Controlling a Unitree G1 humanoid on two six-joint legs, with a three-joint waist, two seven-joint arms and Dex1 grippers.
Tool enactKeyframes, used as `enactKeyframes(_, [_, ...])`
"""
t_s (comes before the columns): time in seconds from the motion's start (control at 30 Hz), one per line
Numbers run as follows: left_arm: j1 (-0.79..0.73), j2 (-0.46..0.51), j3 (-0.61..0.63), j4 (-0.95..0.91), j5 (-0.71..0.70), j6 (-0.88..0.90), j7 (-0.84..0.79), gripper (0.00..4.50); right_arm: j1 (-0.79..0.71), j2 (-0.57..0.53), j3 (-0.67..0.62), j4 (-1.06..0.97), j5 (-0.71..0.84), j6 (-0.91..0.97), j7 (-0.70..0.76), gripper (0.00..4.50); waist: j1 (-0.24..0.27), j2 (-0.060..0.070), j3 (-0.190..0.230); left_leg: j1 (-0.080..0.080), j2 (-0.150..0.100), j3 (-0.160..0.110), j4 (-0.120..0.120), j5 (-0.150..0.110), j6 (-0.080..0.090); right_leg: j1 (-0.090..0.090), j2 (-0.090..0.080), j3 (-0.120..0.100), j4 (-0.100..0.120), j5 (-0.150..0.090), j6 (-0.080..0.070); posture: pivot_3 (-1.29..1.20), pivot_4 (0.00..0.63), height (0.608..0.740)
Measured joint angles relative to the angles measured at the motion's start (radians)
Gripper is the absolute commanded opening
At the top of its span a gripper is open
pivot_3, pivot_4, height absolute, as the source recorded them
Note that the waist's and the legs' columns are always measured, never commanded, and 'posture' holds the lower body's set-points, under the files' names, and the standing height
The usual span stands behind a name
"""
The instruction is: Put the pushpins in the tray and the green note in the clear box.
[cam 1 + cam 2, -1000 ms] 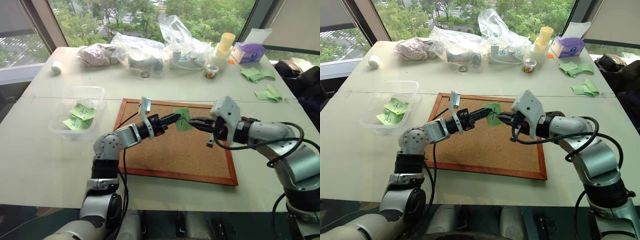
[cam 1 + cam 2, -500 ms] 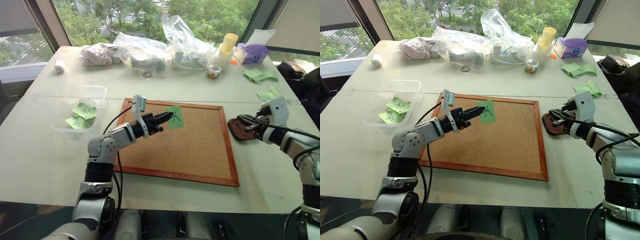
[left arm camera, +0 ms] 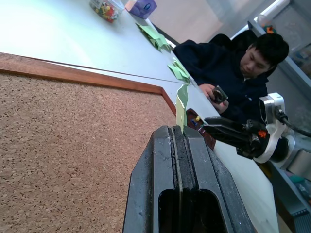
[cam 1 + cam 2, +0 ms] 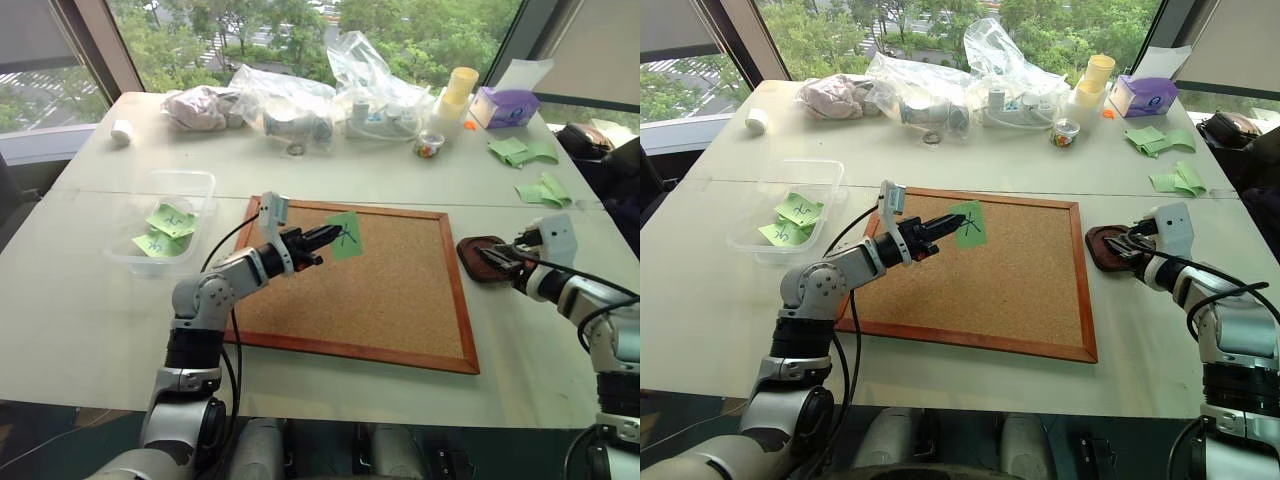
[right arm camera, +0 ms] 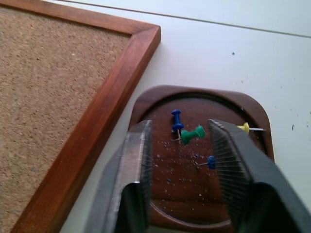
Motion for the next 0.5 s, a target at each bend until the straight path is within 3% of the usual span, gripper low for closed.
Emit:
enactKeyframes(0.03, [0.0,0.0,0.0,0.0,0.001,0.0,0.001,0.0,0.001,0.0,0.001,0.004,-0.003,0.0,-0.002,3.82,0.0,0.0,0.0,0.0,0.0,0.0,0.0,0.0,0.0,0.0,0.0,0.0,0.0,0.0,0.0,0.0,0.15,0.74])
enactKeyframes(0.5, [0.0,0.021,0.009,-0.016,0.014,-0.027,0.017,0.0,-0.031,0.0,-0.009,-0.051,0.036,0.017,0.001,3.82,-0.001,0.0,0.0,0.0,0.0,0.0,0.0,0.0,-0.001,0.0,0.001,0.0,0.0,0.0,0.0,0.0,0.15,0.74])
